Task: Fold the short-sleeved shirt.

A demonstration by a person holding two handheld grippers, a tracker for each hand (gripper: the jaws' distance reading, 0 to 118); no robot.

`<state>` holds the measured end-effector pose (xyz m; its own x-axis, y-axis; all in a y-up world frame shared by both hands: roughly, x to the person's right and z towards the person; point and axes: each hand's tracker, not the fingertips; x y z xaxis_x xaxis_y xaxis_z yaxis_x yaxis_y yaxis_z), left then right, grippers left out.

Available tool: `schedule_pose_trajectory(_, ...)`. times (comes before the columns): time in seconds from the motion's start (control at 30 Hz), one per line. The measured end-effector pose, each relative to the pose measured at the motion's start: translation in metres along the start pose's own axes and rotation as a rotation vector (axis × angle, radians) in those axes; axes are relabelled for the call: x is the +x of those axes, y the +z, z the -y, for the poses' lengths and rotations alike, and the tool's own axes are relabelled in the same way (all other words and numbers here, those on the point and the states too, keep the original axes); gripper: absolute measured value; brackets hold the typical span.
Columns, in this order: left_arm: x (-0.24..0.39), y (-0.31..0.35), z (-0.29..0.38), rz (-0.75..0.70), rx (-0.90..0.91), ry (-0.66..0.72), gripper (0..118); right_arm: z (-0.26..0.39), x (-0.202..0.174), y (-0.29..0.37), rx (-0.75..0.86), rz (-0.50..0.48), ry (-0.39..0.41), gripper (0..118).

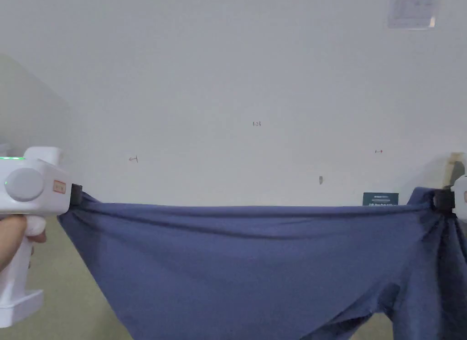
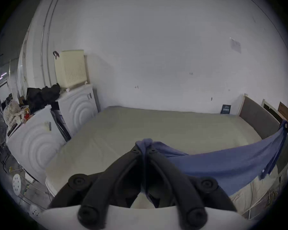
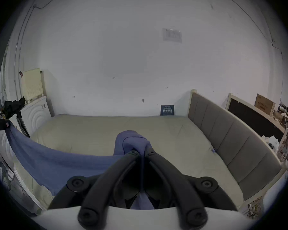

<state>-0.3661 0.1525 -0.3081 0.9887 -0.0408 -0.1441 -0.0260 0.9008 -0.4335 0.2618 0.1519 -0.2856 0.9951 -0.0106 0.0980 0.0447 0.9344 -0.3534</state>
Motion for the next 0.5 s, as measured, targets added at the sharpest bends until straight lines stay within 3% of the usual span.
schedule_pose_trajectory(0.5, 0.042, -0.067, -0.086, -0.113, 0.068, -0.072, 3, -0.069, -0.015, -0.086, 0.03, 0.077, 0.036, 2)
